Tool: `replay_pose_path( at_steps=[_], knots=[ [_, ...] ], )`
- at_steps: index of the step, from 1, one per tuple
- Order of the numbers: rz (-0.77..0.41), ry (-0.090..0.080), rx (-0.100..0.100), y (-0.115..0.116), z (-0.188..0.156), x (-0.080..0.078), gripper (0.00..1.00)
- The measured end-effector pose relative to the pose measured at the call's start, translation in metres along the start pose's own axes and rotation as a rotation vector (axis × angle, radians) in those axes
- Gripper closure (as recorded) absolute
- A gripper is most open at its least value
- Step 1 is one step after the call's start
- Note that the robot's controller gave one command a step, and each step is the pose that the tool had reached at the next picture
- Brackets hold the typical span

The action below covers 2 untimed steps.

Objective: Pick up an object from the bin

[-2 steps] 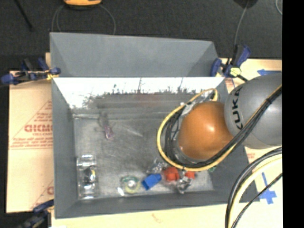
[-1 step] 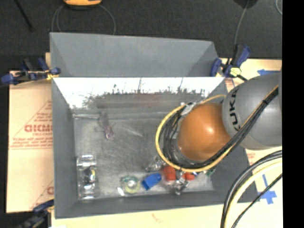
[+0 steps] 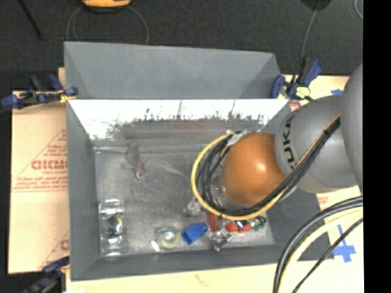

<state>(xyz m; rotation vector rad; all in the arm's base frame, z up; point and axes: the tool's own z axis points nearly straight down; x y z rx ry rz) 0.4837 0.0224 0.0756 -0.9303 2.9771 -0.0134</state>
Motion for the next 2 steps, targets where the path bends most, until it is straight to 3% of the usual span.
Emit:
replay_pose_path(
  at_steps=[1, 2],
  knots=[
    [-0.002, 0.0, -0.004, 0.003, 0.0, 0.0, 1.0],
    [0.075, 0.009, -0.009, 0.014, -0.137, -0.018, 1.0]
  ],
)
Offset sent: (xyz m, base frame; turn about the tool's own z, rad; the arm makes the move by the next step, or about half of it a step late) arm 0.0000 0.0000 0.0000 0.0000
